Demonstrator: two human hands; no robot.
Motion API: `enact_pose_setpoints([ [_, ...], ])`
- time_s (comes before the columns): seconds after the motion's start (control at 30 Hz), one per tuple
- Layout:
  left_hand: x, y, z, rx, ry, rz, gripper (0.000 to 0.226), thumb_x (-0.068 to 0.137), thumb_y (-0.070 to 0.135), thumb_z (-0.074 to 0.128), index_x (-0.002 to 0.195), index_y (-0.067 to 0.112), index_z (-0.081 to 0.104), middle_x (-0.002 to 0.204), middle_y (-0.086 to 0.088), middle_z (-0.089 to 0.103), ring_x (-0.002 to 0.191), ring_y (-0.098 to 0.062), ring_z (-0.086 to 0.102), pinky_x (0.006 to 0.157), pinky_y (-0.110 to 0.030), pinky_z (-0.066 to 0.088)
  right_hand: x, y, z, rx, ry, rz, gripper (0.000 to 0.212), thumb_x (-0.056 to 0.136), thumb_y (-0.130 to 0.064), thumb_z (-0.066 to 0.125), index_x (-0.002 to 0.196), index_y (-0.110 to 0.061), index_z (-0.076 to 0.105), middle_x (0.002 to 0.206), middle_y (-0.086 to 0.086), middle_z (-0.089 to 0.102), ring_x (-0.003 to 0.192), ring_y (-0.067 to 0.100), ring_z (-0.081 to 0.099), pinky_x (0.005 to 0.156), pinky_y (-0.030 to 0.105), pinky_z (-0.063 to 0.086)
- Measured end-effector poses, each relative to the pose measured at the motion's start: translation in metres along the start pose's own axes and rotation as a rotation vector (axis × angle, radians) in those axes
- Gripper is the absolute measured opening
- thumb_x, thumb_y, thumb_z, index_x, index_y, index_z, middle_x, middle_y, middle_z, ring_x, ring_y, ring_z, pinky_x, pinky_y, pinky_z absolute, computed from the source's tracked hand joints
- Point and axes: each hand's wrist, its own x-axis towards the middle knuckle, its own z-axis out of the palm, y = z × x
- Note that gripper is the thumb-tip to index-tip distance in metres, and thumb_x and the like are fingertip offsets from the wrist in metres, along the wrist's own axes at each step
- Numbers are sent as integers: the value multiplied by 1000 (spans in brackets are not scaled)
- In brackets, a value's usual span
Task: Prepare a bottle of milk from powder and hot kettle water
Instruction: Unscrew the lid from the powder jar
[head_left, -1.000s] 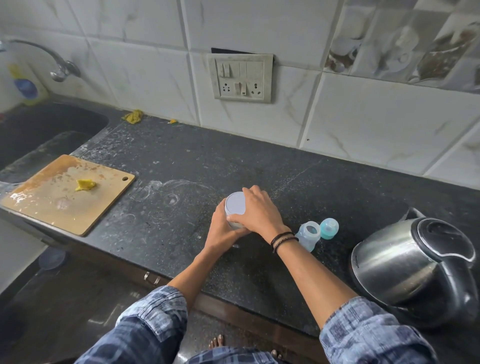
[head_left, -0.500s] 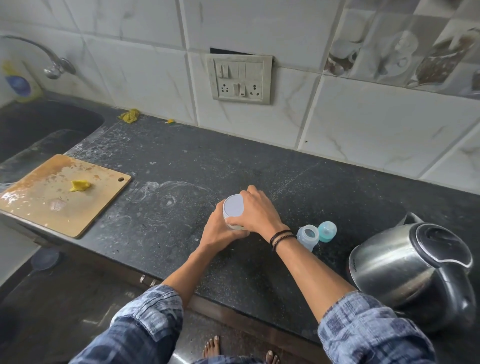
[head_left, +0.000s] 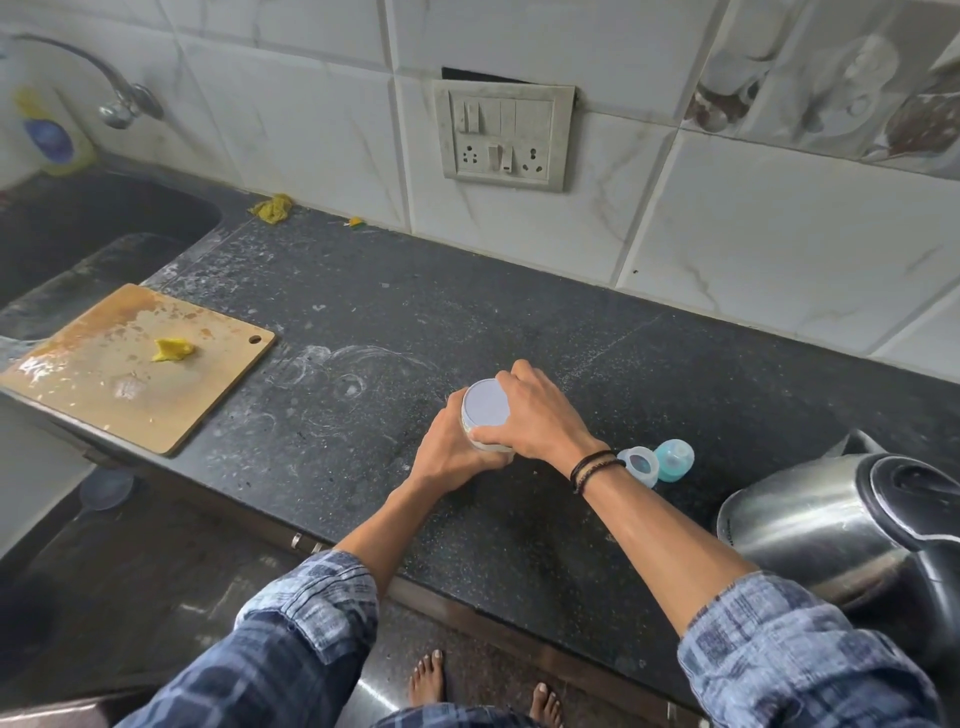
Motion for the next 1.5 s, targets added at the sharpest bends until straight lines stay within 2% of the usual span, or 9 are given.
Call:
enact_pose_setpoints([
  [0.3, 0, 2, -1, -2, -18, -32, 92, 52, 51, 88, 125, 61, 34, 122, 27, 53, 111, 8, 56, 77, -17, 48, 5, 8, 2, 12, 0, -50, 65, 77, -58, 82, 112, -9, 57, 102, -3, 37, 95, 19, 43, 76, 31, 37],
  [0.5, 1, 0, -1, -14, -20, -37, 98, 52, 50, 88, 137, 40, 41, 121, 25, 53, 110, 3, 57, 79, -23, 53, 8, 12, -2, 11, -39, -88, 65, 77, -58, 82, 112, -9, 58, 103, -1, 40, 92, 18, 43, 74, 32, 38],
  [0.6, 2, -2, 0, -14, -16, -23, 100, 53, 47, 89, 140, 33, 43, 122, 20, 54, 111, -5, 60, 85, -33, 58, 11, 13, -4, -3, -57, -113, 67, 76, -59, 82, 114, -9, 58, 105, 0, 44, 91, 19, 46, 73, 32, 38],
  [0.83, 3, -2, 0, -27, -7, -27, 102, 51, 49, 90, 139, 32, 43, 121, 25, 54, 112, -1, 59, 88, -38, 59, 19, 22, -8, -29, -111, -200, 66, 74, -59, 84, 112, -12, 58, 103, 0, 45, 87, 19, 48, 70, 31, 35],
  [1.0, 6, -1, 1, -12, -15, -26, 96, 51, 44, 94, 134, 27, 48, 120, 9, 61, 108, -15, 64, 85, -48, 59, 26, 25, -20, -19, -213, -299, 62, 74, -50, 88, 114, -13, 59, 104, -1, 44, 87, 17, 45, 70, 29, 32],
  [1.13, 5, -1, 1, 5, -11, -44, 100, 50, 46, 92, 136, 27, 45, 123, 10, 60, 111, -15, 63, 88, -46, 59, 34, 21, -35, -99, -329, -362, 63, 76, -47, 88, 120, -12, 59, 107, 0, 46, 92, 19, 49, 72, 31, 35],
  [1.33, 3, -1, -1, 39, -30, -47, 102, 52, 47, 88, 141, 28, 43, 126, 12, 56, 114, -12, 59, 91, -46, 57, 26, -6, -26, -315, -262, -155, 91, 71, -70, 80, 137, -13, 53, 125, 9, 53, 114, 32, 59, 79, 38, 44],
  [1.4, 4, -1, -1, 30, -43, -30, 96, 53, 43, 88, 138, 25, 47, 125, 10, 59, 113, -16, 61, 89, -49, 57, 23, -13, -17, -321, -214, -86, 86, 76, -66, 79, 136, -9, 53, 128, 14, 56, 117, 36, 61, 83, 39, 45],
  [1.5, 2, 1, -1, 26, -19, -40, 92, 53, 44, 90, 132, 33, 46, 119, 24, 57, 108, -6, 61, 87, -46, 58, 22, -14, -16, -297, -201, -105, 73, 82, -53, 78, 133, -7, 54, 128, 16, 56, 114, 37, 61, 82, 36, 43],
])
